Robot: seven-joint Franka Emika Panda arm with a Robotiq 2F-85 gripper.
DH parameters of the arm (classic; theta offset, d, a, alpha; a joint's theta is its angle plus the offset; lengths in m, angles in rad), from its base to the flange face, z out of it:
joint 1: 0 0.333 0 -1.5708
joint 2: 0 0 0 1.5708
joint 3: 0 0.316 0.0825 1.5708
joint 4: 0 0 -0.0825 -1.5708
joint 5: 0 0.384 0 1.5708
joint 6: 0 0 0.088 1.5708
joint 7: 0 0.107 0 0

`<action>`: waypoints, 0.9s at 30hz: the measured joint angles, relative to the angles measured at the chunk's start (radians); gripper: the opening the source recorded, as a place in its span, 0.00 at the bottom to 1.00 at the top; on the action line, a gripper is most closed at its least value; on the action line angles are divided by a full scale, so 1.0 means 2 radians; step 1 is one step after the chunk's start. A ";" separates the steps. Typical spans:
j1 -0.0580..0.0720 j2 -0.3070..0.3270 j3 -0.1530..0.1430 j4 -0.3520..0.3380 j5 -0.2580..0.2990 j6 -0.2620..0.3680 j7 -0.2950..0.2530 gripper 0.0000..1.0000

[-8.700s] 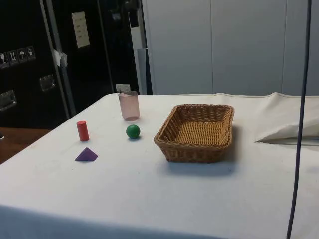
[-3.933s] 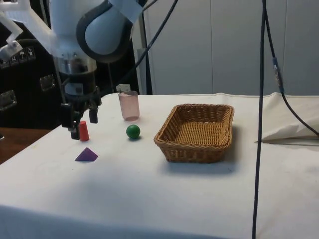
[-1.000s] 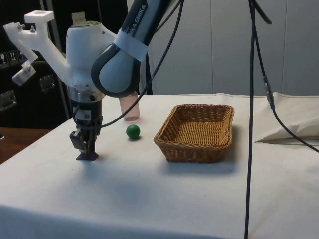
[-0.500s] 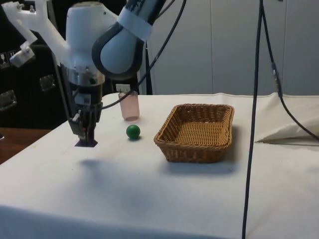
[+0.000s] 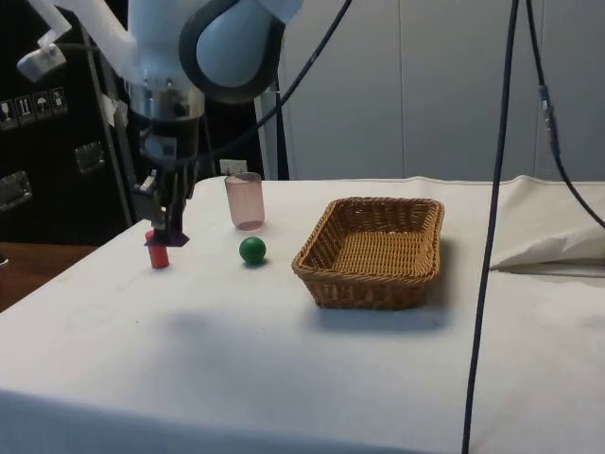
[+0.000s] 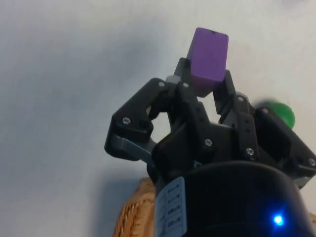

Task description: Pick up the triangular block and place it into the basket.

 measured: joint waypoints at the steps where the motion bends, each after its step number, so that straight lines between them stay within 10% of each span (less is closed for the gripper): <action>1: 0.000 -0.005 0.000 -0.003 0.000 -0.001 0.000 0.33; 27: 0.001 -0.154 0.005 -0.137 0.000 -0.029 -0.005 0.33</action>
